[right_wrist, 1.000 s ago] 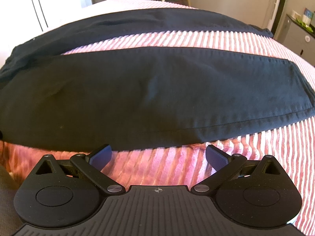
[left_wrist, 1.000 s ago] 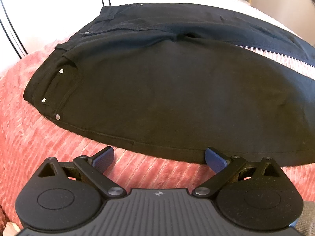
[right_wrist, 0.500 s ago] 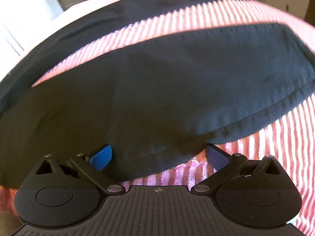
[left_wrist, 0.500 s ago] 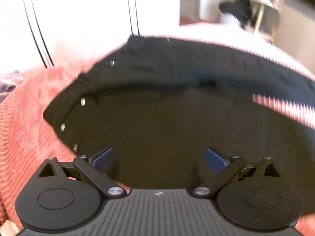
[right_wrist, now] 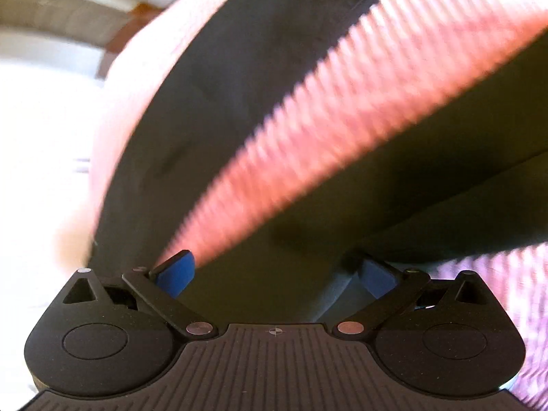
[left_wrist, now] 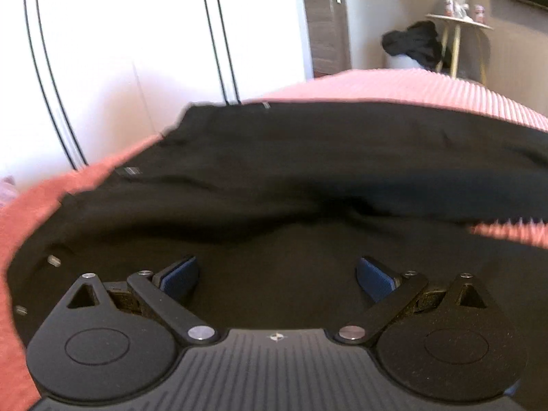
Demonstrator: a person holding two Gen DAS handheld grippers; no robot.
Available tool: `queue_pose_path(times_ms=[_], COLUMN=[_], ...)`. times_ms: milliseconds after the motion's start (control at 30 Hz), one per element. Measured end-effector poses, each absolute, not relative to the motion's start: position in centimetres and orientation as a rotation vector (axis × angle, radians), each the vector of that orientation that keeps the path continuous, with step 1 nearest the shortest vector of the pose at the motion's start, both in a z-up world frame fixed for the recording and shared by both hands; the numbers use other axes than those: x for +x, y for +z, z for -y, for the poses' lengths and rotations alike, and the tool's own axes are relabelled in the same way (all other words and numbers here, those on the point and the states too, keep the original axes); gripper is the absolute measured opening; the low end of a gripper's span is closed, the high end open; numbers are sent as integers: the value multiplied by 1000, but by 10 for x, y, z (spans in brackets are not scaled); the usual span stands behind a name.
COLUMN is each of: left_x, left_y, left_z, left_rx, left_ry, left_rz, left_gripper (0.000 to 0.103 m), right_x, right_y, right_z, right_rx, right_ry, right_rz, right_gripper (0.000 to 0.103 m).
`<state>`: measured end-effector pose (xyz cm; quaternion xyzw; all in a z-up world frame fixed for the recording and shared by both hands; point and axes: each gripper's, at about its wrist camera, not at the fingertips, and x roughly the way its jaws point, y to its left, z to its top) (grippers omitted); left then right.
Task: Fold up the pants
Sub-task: 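Reach the right gripper to a trouser leg hem and close on it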
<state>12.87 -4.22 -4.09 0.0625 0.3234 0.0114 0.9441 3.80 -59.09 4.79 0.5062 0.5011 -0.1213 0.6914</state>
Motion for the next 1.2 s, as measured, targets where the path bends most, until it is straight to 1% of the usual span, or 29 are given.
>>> queue_pose_path(times_ms=[67,133,167,267,333,400,433,467,500,533,600,633,667,700,733,800,833,867,900,967,1067,1200], left_x=[119,119,121,124,125,122,120,119,122,120,113,108,104,99,96,90,88,87,86,84,86,85], left_y=[-49,-53,-54,-55,-55,-53,-52,-50,-48,-46,-40,-38,-35,-31,-27,-16,-9,-2,7,20,33,27], left_z=[32,30,29,32,33,34,35,34,31,31,26,25,24,25,27,33,35,36,36,40,56,86], left_rx=[69,54,54,72,76,68,66,69,73,75,68,65,68,83,97,124,115,88,39,-51,-134,-70], left_ry=[-2,-13,-15,-11,-12,-17,-20,-27,-38,-45,-65,-76,-90,-110,-119,-121,-120,-118,-116,-108,-64,-25], left_rz=[-584,-574,-576,-574,-573,-574,-579,-590,-607,-621,-651,-669,-686,-694,-693,-683,-676,-676,-685,-711,-762,-738], left_gripper=[99,99,99,99,99,99,99,99,99,99,99,99,99,99,99,99,99,99,99,99,99,99], right_x=[56,56,57,50,44,42,39,31,19,-1,-48,-70,-91,-111,-133,-176,-187,-196,-200,-192,-149,-53], right_y=[64,72,76,85,82,61,46,32,20,15,15,13,11,4,-5,-5,1,9,19,37,65,86], right_z=[590,584,581,586,594,604,610,615,616,617,617,616,616,620,626,640,642,642,642,641,643,647], right_rx=[1045,936,869,631,547,563,584,608,629,645,656,648,631,610,611,743,765,765,757,736,701,649], right_ry=[-259,-280,-275,-371,-414,-369,-394,-461,-519,-540,-522,-528,-585,-666,-729,-745,-763,-774,-764,-707,-625,-579], right_rz=[-1084,-1128,-1120,-1003,-967,-990,-1045,-1118,-1182,-1214,-1178,-1154,-1177,-1218,-1239,-1148,-1115,-1075,-1024,-963,-915,-886], right_gripper=[103,103,103,103,103,103,98,84,77,76,82,83,91,95,96,94,87,83,84,87,88,88])
